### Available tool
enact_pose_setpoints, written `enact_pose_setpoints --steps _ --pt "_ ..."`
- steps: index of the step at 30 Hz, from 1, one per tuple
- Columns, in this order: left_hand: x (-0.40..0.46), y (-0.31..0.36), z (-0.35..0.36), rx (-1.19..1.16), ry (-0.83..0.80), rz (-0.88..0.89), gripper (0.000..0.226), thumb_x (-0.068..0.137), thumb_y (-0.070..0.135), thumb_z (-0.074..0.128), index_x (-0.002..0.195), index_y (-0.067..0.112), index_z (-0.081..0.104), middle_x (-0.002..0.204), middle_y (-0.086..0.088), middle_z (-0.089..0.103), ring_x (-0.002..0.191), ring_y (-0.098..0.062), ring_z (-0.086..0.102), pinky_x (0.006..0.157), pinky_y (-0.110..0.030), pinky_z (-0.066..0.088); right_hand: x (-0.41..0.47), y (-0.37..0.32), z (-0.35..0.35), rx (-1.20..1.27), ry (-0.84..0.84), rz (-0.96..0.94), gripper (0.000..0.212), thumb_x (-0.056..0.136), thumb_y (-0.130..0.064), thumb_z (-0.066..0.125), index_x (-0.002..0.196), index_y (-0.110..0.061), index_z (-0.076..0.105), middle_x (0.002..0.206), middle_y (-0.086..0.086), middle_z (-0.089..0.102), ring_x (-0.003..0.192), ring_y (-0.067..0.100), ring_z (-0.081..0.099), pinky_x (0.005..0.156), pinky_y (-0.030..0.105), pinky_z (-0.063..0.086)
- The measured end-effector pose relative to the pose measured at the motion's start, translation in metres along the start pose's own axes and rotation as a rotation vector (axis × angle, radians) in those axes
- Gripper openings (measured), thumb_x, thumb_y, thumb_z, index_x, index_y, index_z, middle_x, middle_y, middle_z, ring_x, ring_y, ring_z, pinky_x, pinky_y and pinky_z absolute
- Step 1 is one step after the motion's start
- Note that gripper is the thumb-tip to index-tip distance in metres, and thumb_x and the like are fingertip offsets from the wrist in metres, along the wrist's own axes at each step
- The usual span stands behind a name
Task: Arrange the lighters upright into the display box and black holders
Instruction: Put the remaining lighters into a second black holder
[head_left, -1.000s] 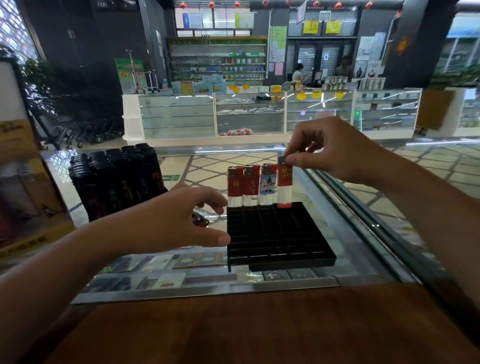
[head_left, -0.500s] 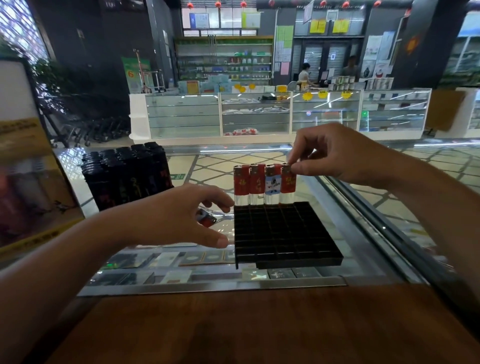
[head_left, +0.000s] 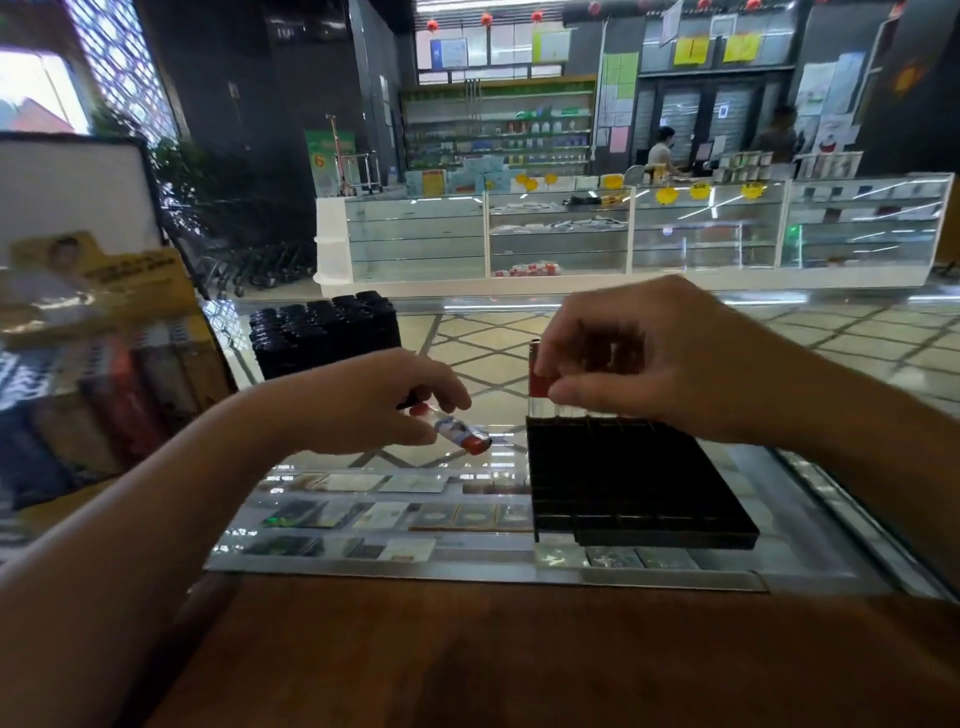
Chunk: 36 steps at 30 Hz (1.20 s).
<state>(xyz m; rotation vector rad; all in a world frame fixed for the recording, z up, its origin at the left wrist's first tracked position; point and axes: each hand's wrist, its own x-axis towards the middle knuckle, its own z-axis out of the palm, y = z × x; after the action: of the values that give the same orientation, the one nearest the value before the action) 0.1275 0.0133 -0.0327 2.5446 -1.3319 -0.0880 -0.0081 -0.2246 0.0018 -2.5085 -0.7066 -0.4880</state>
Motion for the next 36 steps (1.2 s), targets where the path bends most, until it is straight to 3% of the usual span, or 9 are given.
enact_pose_setpoints --steps 5,9,12,16,19,28,32,34,36 --pt "0.002 -0.003 0.004 0.011 -0.007 0.018 0.027 0.089 0.020 0.070 0.113 0.033 0.069 0.095 0.020 0.058 0.085 0.013 0.052 0.070 -0.014 0.037 0.001 0.008 0.040 -0.197 -0.255 0.049 0.027 0.087 -0.047 0.067 0.112 -0.041 0.060 0.093 -0.018 0.060 0.087 -0.001 0.057 0.076 0.014 0.045" --pt "0.001 -0.003 0.003 -0.012 0.015 -0.012 0.024 0.089 0.020 0.071 0.107 0.032 0.063 0.088 0.017 0.056 0.079 0.015 0.052 0.066 -0.011 0.040 0.002 0.006 0.043 -0.201 -0.237 0.066 0.017 0.087 -0.046 0.067 0.101 -0.040 0.059 0.099 -0.022 0.055 0.093 -0.008 0.051 0.074 0.010 0.039" --pt "-0.001 0.008 -0.005 -0.187 0.222 0.050 0.024 0.085 0.014 0.074 0.099 0.027 0.060 0.084 0.008 0.067 0.074 0.002 0.063 0.067 -0.019 0.050 0.002 0.002 0.031 -0.135 -0.076 0.083 0.014 0.083 -0.044 0.071 0.090 -0.038 0.060 0.085 -0.021 0.062 0.083 -0.007 0.056 0.069 0.007 0.040" --pt "-0.010 0.047 -0.014 -0.704 0.544 0.165 0.035 0.070 0.017 0.077 0.098 0.016 0.056 0.085 -0.003 0.076 0.068 -0.022 0.073 0.065 -0.030 0.061 0.002 -0.004 0.013 0.200 0.358 0.134 0.026 0.075 -0.040 0.075 0.094 -0.027 0.062 0.081 -0.008 0.068 0.055 0.008 0.057 0.055 0.019 0.051" --pt "-0.011 0.071 -0.006 -0.864 0.637 0.208 0.036 0.066 0.015 0.076 0.095 0.010 0.054 0.081 -0.009 0.076 0.062 -0.026 0.072 0.062 -0.032 0.061 0.002 -0.011 0.011 0.342 0.425 0.159 0.029 0.075 -0.036 0.076 0.097 -0.024 0.063 0.086 -0.006 0.069 0.057 0.024 0.063 0.050 0.025 0.055" --pt "-0.007 0.080 0.010 -0.845 0.640 0.197 0.038 0.065 0.025 0.077 0.093 0.012 0.054 0.078 -0.007 0.076 0.064 -0.029 0.073 0.060 -0.032 0.058 0.003 -0.013 0.026 0.528 0.422 0.155 0.010 0.089 -0.010 0.068 0.096 -0.016 0.066 0.087 0.000 0.072 0.054 0.015 0.063 0.049 0.030 0.054" --pt "-0.006 0.079 0.010 -0.720 0.666 0.189 0.041 0.068 0.028 0.089 0.092 0.019 0.057 0.085 0.000 0.076 0.077 -0.027 0.072 0.068 -0.045 0.059 0.005 -0.013 0.024 0.567 0.453 0.133 0.009 0.090 -0.006 0.067 0.095 -0.014 0.065 0.090 0.003 0.073 0.053 0.019 0.063 0.047 0.035 0.052" --pt "-0.007 0.078 0.007 -0.631 0.712 0.190 0.036 0.067 0.040 0.082 0.091 0.028 0.058 0.101 0.009 0.072 0.089 -0.018 0.069 0.069 -0.042 0.058 0.005 -0.009 0.018 0.600 0.501 0.156 0.010 0.091 -0.005 0.065 0.096 -0.013 0.064 0.092 0.001 0.073 0.052 0.019 0.061 0.046 0.033 0.050" --pt "-0.009 0.075 0.003 -0.582 0.755 0.135 0.043 0.065 0.050 0.081 0.097 0.033 0.059 0.104 0.012 0.067 0.084 -0.013 0.067 0.068 -0.034 0.058 0.003 -0.002 0.005 0.544 0.529 0.191 0.013 0.091 -0.005 0.064 0.101 -0.014 0.062 0.090 0.000 0.072 0.051 0.017 0.057 0.046 0.030 0.048"
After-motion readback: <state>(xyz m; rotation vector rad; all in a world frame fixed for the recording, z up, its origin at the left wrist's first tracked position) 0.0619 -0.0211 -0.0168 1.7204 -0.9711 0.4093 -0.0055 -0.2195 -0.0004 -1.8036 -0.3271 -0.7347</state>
